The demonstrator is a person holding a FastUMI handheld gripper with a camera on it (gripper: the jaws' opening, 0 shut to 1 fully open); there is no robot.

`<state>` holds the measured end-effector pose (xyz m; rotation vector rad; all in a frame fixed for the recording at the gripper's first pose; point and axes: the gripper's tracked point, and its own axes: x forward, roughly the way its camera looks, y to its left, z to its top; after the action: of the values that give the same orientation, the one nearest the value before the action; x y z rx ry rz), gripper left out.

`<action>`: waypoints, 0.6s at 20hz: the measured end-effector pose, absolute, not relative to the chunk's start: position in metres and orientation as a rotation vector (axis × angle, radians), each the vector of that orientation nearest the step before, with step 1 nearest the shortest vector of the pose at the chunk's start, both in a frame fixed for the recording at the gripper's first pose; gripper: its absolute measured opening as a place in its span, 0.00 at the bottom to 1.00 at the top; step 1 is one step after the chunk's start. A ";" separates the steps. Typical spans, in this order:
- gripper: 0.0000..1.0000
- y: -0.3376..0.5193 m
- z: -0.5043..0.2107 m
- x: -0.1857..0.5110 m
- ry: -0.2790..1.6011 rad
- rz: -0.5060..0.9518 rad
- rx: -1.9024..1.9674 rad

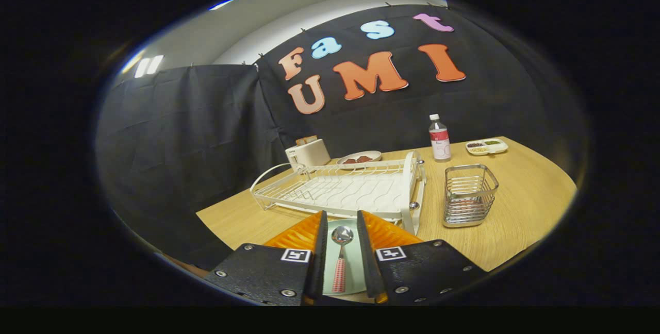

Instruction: Take the plate from the dish rack, then take the spoon from the basket and place it into the plate.

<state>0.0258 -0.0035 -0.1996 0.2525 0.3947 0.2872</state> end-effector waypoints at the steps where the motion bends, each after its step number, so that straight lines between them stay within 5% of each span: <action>1: 0.39 -0.006 -0.192 0.030 0.371 0.279 0.243; 6: 0.63 -0.018 -0.152 0.053 0.240 0.213 0.206; 12: 0.80 -0.043 -0.118 0.075 0.127 0.080 0.148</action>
<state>0.0748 -0.0434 -0.1176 0.1475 0.1274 0.0803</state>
